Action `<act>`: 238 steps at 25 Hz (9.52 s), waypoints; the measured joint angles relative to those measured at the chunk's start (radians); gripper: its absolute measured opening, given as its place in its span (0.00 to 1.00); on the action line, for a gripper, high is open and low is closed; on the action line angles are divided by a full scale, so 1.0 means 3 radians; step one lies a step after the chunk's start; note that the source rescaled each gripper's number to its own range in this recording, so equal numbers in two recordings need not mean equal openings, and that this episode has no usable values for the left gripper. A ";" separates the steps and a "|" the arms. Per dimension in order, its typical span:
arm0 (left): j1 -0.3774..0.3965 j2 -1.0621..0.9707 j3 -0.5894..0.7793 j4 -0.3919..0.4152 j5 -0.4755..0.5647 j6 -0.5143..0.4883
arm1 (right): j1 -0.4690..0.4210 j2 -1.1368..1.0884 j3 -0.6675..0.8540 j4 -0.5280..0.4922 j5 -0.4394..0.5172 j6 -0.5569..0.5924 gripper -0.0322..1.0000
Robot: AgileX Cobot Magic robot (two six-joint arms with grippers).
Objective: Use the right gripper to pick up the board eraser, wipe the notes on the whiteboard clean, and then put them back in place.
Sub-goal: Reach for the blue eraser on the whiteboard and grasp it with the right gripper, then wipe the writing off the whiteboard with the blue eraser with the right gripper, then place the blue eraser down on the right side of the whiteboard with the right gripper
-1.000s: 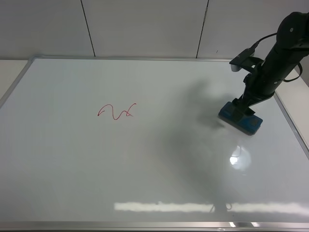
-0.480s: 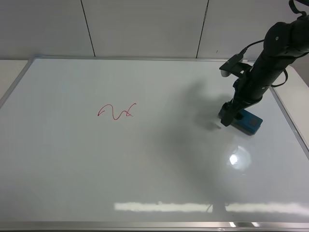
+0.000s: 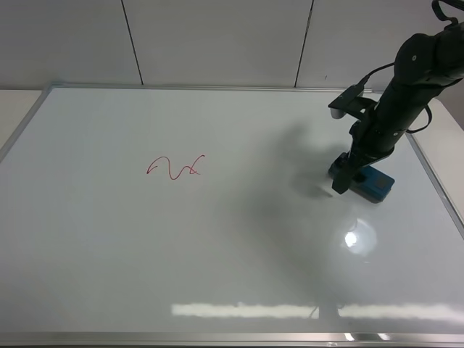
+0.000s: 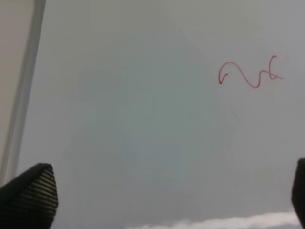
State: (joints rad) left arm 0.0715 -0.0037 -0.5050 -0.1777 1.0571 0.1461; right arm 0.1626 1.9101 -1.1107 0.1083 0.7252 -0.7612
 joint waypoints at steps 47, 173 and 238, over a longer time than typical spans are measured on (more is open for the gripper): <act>0.0000 0.0000 0.0000 0.0000 0.0000 0.0000 | 0.0006 0.0000 0.0000 -0.0083 0.0177 0.0130 0.06; 0.0000 0.0000 0.0000 0.0000 0.0000 0.0000 | 0.2294 0.1929 -0.3243 0.0160 0.0521 0.0421 0.06; 0.0000 0.0000 0.0000 0.0000 0.0000 0.0000 | 0.1571 0.1598 -0.3234 -0.0122 0.0921 0.0560 0.06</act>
State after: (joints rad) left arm 0.0715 -0.0037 -0.5050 -0.1777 1.0571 0.1461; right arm 0.6339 2.3895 -2.0810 0.0716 1.0015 -0.5931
